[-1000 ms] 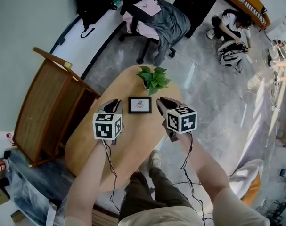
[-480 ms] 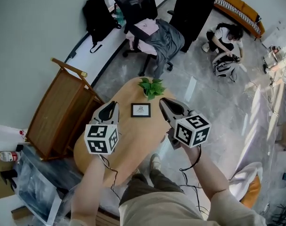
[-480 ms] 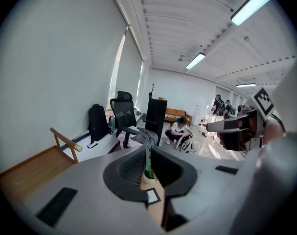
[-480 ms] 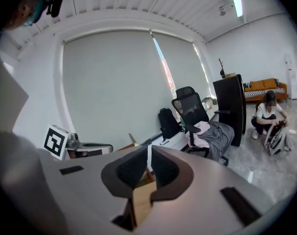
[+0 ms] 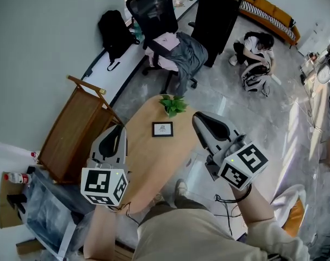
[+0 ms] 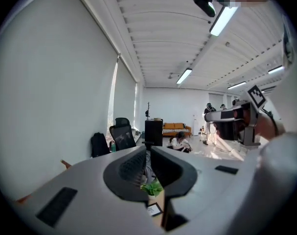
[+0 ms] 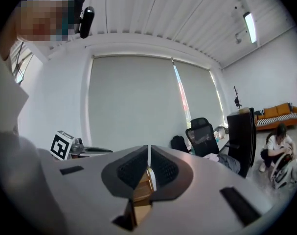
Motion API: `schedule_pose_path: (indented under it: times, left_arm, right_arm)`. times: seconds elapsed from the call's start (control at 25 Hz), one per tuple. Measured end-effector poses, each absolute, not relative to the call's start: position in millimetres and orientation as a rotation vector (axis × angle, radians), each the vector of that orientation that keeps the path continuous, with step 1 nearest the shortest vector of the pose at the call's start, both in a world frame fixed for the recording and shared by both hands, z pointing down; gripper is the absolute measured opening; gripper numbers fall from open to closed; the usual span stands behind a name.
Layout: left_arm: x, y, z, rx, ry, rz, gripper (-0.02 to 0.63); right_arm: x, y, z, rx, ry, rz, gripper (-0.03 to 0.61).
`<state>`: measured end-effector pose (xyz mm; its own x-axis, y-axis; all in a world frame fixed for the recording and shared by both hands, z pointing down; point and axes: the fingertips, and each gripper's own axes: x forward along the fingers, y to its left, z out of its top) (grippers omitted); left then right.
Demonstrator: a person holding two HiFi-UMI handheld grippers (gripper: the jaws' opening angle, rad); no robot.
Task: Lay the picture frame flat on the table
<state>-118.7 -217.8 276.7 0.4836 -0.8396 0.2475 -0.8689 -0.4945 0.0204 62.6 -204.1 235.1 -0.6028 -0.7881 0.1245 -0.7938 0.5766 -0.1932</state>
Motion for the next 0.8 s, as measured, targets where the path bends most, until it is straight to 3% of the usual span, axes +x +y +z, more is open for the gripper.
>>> schedule_pose_path:
  times: [0.32,0.8]
  left_arm:
    - [-119,-159,234,2.641,-1.523,0.256,0.028]
    - [-99,-116,224,2.701,-1.522,0.285,0.028]
  right_arm:
    - [57,-149,182,1.340,-2.838,0.242,0.003]
    - [33,-101,181,1.236,-2.852,0.229,-0.002]
